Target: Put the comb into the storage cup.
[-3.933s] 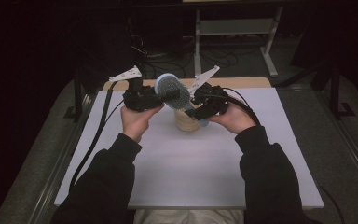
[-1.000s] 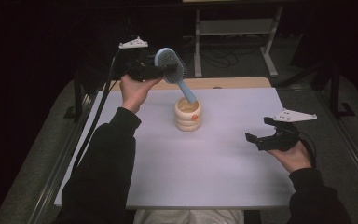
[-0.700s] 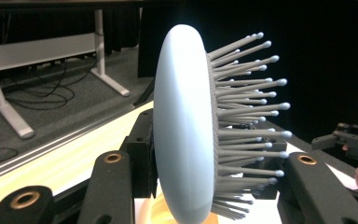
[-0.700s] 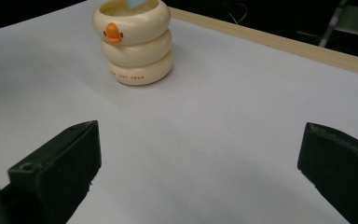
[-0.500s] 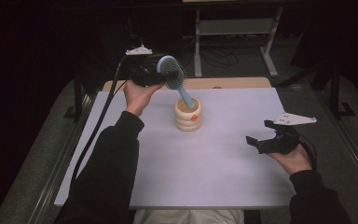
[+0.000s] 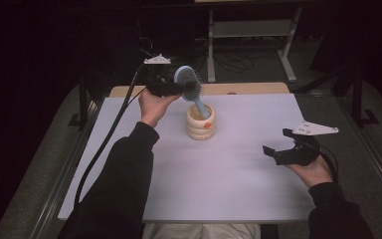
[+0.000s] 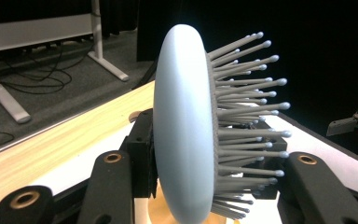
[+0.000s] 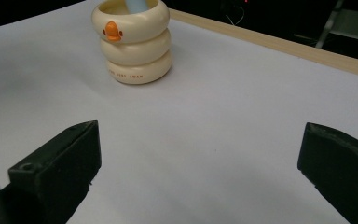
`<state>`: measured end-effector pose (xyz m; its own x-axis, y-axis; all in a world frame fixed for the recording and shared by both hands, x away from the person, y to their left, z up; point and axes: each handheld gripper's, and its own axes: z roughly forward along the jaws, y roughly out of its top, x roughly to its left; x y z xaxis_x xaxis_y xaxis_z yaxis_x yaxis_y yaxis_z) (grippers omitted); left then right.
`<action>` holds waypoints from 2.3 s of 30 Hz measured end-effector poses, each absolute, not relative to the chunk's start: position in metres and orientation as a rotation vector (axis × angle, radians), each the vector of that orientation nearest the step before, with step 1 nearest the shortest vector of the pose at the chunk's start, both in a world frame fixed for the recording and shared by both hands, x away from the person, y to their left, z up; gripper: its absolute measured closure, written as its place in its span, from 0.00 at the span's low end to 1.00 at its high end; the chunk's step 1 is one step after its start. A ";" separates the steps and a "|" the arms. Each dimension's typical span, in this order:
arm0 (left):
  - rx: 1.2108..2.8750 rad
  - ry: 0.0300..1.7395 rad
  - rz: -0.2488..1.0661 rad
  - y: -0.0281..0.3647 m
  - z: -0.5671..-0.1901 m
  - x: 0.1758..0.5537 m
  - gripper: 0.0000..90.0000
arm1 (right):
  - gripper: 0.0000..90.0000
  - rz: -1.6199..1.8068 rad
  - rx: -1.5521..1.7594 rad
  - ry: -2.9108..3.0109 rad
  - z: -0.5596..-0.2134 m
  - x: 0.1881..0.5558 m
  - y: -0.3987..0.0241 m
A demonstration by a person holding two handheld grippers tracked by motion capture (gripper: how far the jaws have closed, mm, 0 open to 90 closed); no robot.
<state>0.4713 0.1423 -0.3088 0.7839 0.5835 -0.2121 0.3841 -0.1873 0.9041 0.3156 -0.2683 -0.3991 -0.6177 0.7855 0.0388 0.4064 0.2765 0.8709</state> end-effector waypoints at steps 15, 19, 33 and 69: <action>1.740 0.839 0.128 0.154 -0.342 0.482 0.59 | 0.00 1.294 1.089 2.155 -0.401 0.315 -0.269; 1.749 0.854 0.117 0.154 -0.349 0.484 0.59 | 0.00 1.290 1.089 2.160 -0.402 0.315 -0.269; 1.722 0.908 0.097 0.150 -0.364 0.489 0.58 | 0.00 1.280 1.101 2.182 -0.403 0.316 -0.269; 1.757 0.746 0.385 0.202 -0.350 0.451 0.00 | 0.00 1.216 1.095 2.216 -0.407 0.319 -0.265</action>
<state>0.4512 0.2024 -0.3500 0.7457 0.6567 -0.1126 0.2894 -0.1669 0.9426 0.3188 -0.2646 -0.4073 -0.6214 0.7827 0.0344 0.4497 0.3204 0.8338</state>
